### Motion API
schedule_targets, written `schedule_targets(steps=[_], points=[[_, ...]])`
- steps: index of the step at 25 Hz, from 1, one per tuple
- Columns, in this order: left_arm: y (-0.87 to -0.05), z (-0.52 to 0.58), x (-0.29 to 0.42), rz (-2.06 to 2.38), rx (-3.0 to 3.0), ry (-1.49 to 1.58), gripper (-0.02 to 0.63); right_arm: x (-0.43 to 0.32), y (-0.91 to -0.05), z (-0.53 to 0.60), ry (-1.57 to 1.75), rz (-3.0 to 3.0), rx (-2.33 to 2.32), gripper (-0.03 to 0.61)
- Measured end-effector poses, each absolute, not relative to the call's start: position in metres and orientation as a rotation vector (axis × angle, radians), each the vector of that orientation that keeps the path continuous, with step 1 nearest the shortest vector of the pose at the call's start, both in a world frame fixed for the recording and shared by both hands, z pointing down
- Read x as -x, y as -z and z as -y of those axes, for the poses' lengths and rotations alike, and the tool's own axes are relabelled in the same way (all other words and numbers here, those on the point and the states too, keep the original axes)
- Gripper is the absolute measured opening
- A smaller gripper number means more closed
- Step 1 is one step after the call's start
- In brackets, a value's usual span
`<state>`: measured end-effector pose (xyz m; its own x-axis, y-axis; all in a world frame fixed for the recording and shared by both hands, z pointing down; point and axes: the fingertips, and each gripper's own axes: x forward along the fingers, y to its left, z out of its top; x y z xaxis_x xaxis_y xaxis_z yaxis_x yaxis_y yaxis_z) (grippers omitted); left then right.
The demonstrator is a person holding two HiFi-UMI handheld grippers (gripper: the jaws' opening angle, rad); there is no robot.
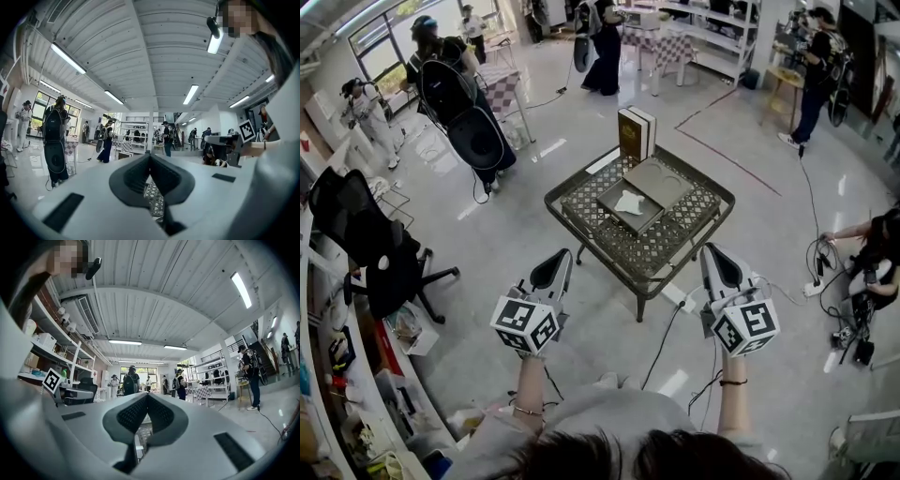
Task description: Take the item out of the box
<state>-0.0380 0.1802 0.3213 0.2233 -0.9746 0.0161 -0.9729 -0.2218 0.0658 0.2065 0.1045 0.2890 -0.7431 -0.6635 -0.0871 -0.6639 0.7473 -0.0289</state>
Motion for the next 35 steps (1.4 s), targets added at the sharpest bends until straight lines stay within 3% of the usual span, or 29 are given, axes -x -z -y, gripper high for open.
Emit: schedule_targets(steps=[35], points=[[-0.342,-0.019,0.163,1.719,-2.509,0.046,0.018,-0.064,-0.313,0.027,0.083,-2.804,1.211,0.020]])
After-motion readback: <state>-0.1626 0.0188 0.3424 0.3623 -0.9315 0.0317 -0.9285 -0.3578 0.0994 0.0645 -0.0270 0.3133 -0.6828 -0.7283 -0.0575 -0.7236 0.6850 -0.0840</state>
